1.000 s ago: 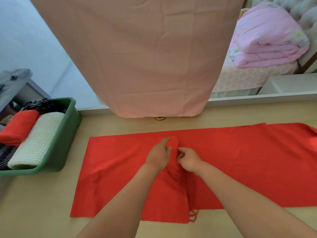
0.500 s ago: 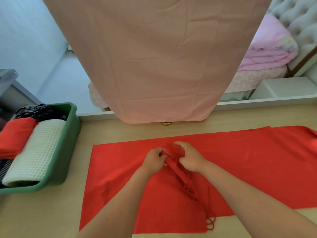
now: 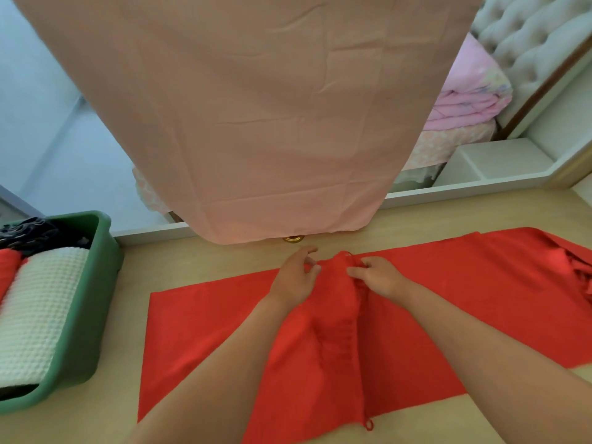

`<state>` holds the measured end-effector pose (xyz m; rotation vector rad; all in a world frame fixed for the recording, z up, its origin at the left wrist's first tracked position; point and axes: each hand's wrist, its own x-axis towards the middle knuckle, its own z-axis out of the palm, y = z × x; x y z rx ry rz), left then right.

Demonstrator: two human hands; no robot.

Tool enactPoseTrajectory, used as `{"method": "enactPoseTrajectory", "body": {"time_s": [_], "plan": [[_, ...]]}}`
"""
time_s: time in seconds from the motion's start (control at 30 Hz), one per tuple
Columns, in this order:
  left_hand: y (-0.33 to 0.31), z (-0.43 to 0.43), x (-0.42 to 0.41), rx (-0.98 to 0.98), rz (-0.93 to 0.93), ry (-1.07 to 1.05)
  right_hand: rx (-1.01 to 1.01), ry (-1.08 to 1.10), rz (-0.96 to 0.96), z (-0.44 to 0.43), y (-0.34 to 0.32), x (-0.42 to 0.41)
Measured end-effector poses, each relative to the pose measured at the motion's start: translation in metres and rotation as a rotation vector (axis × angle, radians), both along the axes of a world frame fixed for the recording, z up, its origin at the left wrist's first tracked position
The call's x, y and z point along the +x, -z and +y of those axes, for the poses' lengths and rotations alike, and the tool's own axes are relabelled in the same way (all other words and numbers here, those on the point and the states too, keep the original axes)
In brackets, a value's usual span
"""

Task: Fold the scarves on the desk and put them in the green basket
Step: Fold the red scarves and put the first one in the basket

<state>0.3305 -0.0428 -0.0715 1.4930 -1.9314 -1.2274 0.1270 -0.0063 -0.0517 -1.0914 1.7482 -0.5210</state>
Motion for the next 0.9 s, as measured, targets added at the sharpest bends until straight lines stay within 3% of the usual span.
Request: {"method": "enactPoseTrajectory", "body": {"time_s": [0.17,0.3,0.37,0.43,0.53,0.6,0.73,0.83,0.9], "plan": [[0.031,0.002,0.024,-0.115,-0.561,0.074,0.057,0.053,0.245,0.001,0.039,-0.015],[0.041,-0.007,0.047,-0.157,-0.778,0.071,0.135,-0.017,0.456,-0.001,0.053,-0.002],[0.042,-0.013,0.059,-0.187,-0.853,0.056,-0.015,-0.073,0.724,-0.006,0.055,0.008],[0.044,-0.019,0.071,-0.207,-0.905,0.057,-0.242,-0.187,0.831,-0.015,0.055,0.019],[0.048,-0.025,0.088,-0.240,-0.919,0.095,-0.274,-0.463,0.820,-0.028,0.063,0.029],[0.050,-0.027,0.096,-0.265,-0.937,0.124,-0.252,-0.510,0.840,-0.031,0.069,0.031],[0.051,-0.034,0.105,-0.278,-0.811,0.150,-0.292,-0.497,0.861,-0.029,0.070,0.028],[0.050,-0.033,0.109,-0.305,-0.581,0.090,-0.393,-0.387,0.723,-0.030,0.066,0.022],[0.049,-0.033,0.110,-0.350,-0.533,0.023,-0.416,-0.293,0.626,-0.036,0.062,0.021]]}}
